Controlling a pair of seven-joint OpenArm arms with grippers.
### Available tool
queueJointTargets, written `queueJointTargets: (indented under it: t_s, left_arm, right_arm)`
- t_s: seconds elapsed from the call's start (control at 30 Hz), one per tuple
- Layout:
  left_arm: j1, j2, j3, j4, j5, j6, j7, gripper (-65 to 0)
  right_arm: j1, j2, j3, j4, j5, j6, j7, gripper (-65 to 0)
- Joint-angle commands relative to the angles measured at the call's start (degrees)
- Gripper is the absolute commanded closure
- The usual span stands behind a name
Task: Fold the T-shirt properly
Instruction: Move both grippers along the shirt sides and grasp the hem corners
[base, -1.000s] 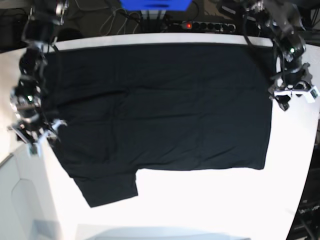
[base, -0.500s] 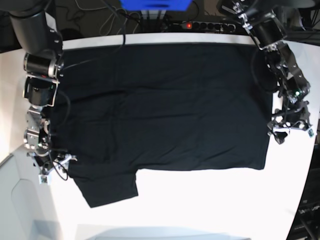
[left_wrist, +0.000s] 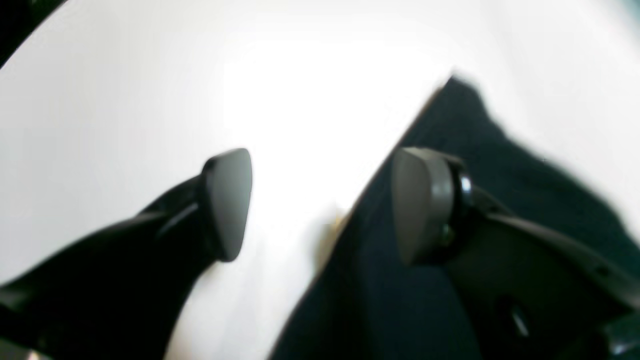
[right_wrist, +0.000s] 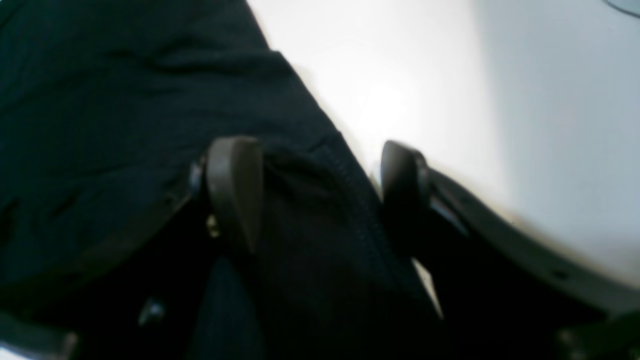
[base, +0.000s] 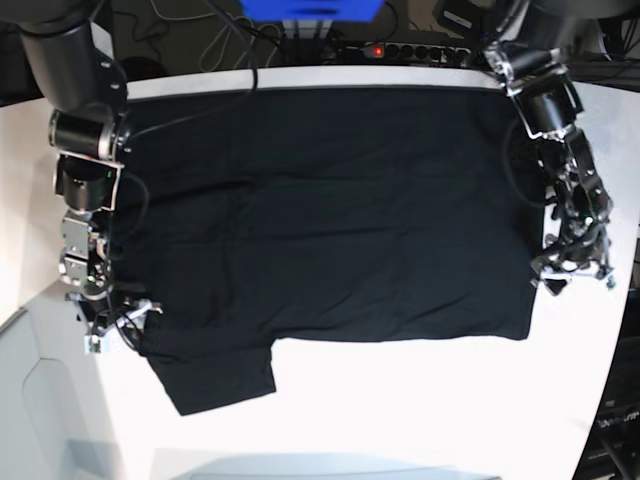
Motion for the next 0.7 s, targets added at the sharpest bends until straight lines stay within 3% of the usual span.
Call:
queueJointTargets:
  t_s: [0.0, 0.13, 0.3, 0.47, 0.67]
  left_arm:
    - [-2.4, -1.1, 1.5, -0.4, 0.1, -0.2, -3.1, -42.5]
    - [-4.5, -1.4, 4.7, -6.0, 1.1, -0.2, -8.7, -42.5]
    - [-10.8, -1.2, 5.7, -17.5, 5.1, -0.2, -14.4, -42.5]
    - [-16.2, -1.4, 12.7, -28.3, 7.2, -0.2, -22.1, -42.5]
    - [-17.1, -0.9, 17.6, -29.2, 6.7, -0.2, -26.4, -42.5]
  right_arm:
    - [1.0, 0.5, 0.1, -0.3, 0.0, 0.0, -1.6, -31.9]
    - [-0.1, 0.5, 0.1, -0.5, 0.0, 0.0, -1.6, -20.7]
    - [-0.6, 0.5, 0.1, -0.5, 0.0, 0.0, -1.6, 0.0]
    - [-1.6, 0.5, 0.1, -0.5, 0.0, 0.0, -1.6, 0.0]
    - [-1.7, 0.5, 0.1, -0.5, 0.0, 0.0, -1.6, 0.0]
